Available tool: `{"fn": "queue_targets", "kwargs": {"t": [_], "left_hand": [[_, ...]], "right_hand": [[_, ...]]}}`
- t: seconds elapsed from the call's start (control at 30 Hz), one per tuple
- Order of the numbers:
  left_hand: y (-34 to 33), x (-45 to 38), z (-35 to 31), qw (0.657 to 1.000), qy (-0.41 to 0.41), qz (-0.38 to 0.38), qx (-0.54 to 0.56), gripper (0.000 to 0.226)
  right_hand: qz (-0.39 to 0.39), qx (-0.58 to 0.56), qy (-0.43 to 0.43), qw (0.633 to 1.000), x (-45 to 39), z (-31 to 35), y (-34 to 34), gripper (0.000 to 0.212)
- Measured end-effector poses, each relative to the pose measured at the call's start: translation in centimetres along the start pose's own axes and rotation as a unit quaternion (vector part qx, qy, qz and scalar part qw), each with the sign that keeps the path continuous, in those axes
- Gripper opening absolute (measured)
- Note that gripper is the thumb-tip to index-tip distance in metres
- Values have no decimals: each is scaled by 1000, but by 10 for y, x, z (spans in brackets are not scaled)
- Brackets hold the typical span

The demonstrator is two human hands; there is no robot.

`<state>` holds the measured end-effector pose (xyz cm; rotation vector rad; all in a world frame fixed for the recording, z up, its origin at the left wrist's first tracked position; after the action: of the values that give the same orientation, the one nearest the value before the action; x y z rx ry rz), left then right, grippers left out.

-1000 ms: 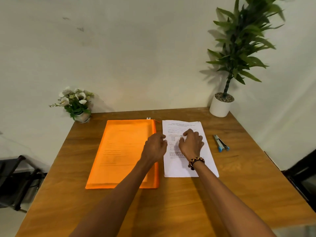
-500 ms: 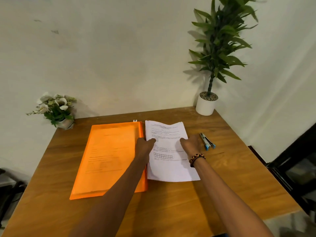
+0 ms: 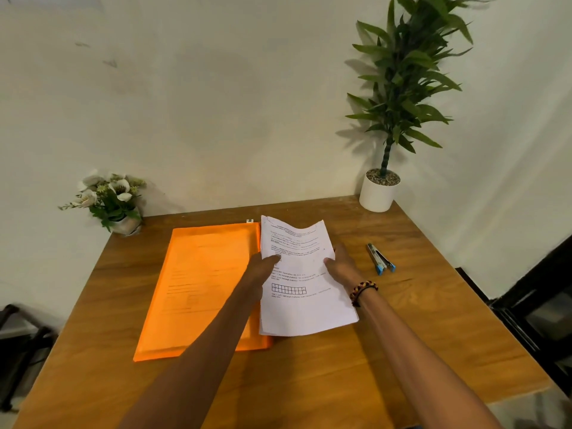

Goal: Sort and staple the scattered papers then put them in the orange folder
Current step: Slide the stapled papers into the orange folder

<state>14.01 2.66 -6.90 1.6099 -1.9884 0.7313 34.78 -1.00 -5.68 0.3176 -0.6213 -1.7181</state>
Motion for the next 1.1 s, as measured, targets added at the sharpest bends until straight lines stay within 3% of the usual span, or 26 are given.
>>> {"fn": "queue_targets", "kwargs": {"t": [0.2, 0.27, 0.33, 0.4, 0.5, 0.6, 0.67, 0.8, 0.97, 1.1], "left_hand": [[-3, 4, -6, 999, -30, 11, -30, 32], [2, 4, -12, 996, -71, -20, -51, 36], [12, 3, -17, 986, -103, -109, -76, 51], [24, 3, -21, 953, -160, -223, -133, 58], [30, 0, -21, 859, -219, -326, -328, 43], [33, -12, -5, 788, -175, -352, -473, 76], [34, -12, -1, 780, -183, -370, -471, 77], [36, -5, -9, 795, -213, -384, -418, 52], [44, -12, -11, 768, -150, -381, -493, 95], [44, -16, -12, 751, -156, -400, -501, 86]], "right_hand": [[-57, 112, 62, 990, 1, 4, 5, 41], [-82, 49, 63, 993, -1, 2, 8, 38], [-114, -58, 40, 991, -1, -5, 13, 32], [-138, -112, 22, 984, -4, -14, 20, 26], [-111, -164, -19, 980, -10, -29, 29, 20], [-59, -205, -41, 976, -7, -30, 33, 17], [-32, -209, -40, 977, -5, -28, 34, 17], [-13, -211, -37, 977, -2, -30, 36, 24], [-9, -196, -40, 980, 0, -30, 33, 24], [-9, -178, -47, 983, 1, -29, 33, 19]]}}
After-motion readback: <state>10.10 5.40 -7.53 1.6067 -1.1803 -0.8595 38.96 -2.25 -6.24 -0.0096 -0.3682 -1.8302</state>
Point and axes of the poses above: each hand's wrist, its own x-axis away from the middle knuckle, its own y-axis out of the back of the hand, z = x × y, the point moved 4 cm from there along -x, towards the middle knuckle, and after that the axes turned 14 degrees about y, right-handed, at the moved point
